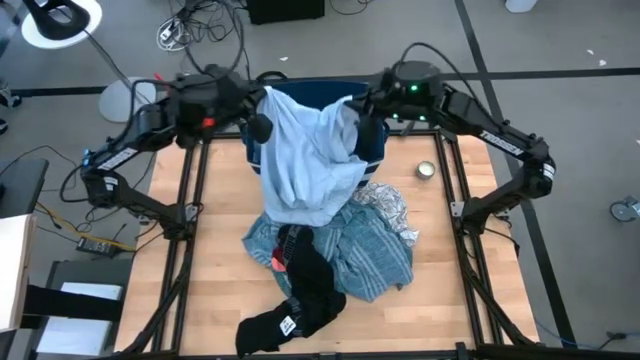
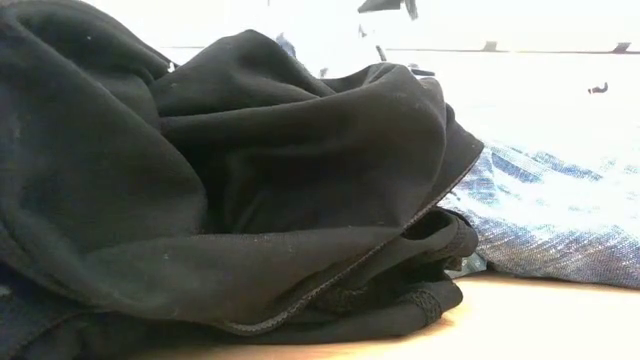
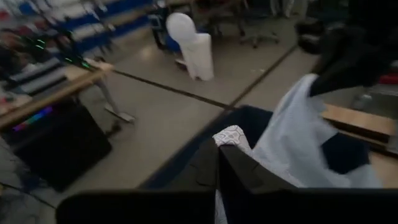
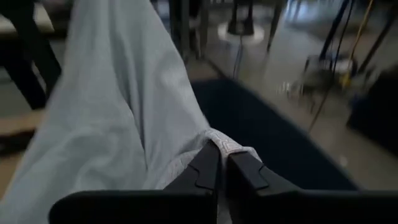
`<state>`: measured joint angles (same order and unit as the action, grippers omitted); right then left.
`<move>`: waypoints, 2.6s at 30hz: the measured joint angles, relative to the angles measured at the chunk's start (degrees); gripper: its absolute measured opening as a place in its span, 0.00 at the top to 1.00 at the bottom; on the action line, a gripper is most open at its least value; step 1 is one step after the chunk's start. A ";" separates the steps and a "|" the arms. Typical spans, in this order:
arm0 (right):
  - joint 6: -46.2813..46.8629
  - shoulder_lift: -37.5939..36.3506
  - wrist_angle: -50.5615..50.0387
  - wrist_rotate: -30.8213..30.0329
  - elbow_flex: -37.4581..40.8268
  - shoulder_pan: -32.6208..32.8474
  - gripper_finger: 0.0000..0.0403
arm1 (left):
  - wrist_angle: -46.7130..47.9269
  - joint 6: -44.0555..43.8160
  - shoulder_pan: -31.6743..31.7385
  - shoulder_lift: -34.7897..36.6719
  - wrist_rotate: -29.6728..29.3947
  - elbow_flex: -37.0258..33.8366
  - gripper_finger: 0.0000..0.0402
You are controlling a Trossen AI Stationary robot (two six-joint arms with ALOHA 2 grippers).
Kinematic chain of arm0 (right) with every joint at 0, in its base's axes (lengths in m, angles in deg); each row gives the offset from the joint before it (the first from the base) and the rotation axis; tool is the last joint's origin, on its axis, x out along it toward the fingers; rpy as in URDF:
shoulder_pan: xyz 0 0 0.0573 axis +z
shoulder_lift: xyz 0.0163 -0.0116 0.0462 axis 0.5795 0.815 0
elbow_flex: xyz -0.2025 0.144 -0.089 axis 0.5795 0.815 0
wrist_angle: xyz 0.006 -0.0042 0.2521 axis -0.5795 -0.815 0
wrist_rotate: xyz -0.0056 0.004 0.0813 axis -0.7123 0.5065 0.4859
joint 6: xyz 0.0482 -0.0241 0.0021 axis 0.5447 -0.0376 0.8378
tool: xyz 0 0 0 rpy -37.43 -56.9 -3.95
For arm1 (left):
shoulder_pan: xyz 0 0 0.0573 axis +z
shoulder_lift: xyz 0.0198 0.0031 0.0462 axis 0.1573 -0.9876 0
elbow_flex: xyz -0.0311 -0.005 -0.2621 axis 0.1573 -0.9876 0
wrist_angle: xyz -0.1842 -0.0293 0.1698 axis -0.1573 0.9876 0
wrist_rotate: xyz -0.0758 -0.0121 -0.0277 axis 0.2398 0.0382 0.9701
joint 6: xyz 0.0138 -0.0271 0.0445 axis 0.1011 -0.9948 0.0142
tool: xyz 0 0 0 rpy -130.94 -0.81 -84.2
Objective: Sort clothes
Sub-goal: Put the light blue shirt into the blue laundry organizer
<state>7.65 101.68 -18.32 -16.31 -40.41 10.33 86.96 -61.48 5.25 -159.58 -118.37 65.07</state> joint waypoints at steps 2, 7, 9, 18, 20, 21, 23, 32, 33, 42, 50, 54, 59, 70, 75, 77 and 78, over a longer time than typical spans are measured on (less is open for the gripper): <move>0.15 0.50 -2.10 0.00 0.01 -0.11 0.92 | 0.81 -1.81 0.72 -0.66 2.93 0.00 0.92; 2.66 0.34 -6.16 0.07 0.01 -0.33 0.80 | 3.50 -5.62 3.59 -1.99 9.60 0.00 0.78; 3.04 -0.62 -6.77 0.04 0.01 -0.47 0.75 | 4.24 -7.22 4.38 -2.31 11.32 0.00 0.72; 2.60 -9.05 -18.62 0.20 -0.01 1.63 0.61 | 11.54 -8.06 3.00 -0.53 12.52 0.00 0.65; 2.59 -10.86 -23.36 0.67 -0.01 3.45 0.61 | 14.92 -8.04 0.88 0.04 12.39 0.00 0.65; 2.61 -11.63 -25.44 0.70 -0.01 4.61 0.61 | 16.58 -8.07 -0.49 0.10 11.93 0.00 0.65; 2.63 -13.08 -28.93 0.61 0.01 7.30 0.61 | 20.25 -8.90 -3.89 -0.01 10.10 0.00 0.65; 7.81 -15.26 -30.03 -5.33 7.79 23.10 0.69 | 23.44 -18.89 -17.63 0.76 2.68 -9.45 0.65; 9.11 -15.21 -29.73 -6.35 9.31 24.48 0.70 | 22.67 -20.34 -18.51 1.44 2.60 -11.08 0.65; 22.93 -18.05 -22.15 -19.10 28.25 33.47 0.74 | 11.18 -32.43 -25.55 14.31 1.30 -33.47 0.65; 27.08 -22.62 -4.89 -19.17 43.18 34.78 0.75 | -0.68 -40.88 -26.90 27.10 -0.20 -53.58 0.65; 26.95 -23.49 6.70 -19.64 49.62 34.12 0.75 | -5.82 -42.73 -26.05 28.62 -1.15 -61.31 0.65; 25.08 -22.81 18.74 -20.22 55.70 31.22 0.75 | -16.56 -44.05 -23.80 28.73 0.18 -69.21 0.65; 24.87 -15.74 39.20 -20.02 61.56 24.86 0.74 | -37.16 -40.92 -20.96 28.47 1.71 -77.77 0.65; 22.44 -9.71 50.22 -14.62 61.58 24.76 0.74 | -43.40 -40.67 -20.97 27.76 3.58 -78.93 0.65; 20.31 -7.62 55.85 -11.57 61.58 25.07 0.74 | -43.55 -40.65 -20.97 27.60 3.96 -79.17 0.65; 19.37 -6.63 58.50 -10.84 61.57 25.22 0.74 | -44.08 -40.65 -20.97 27.22 4.15 -79.14 0.65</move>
<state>27.02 95.05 40.18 -27.15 21.16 35.55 42.88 -102.13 -15.73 -132.36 -114.22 -14.07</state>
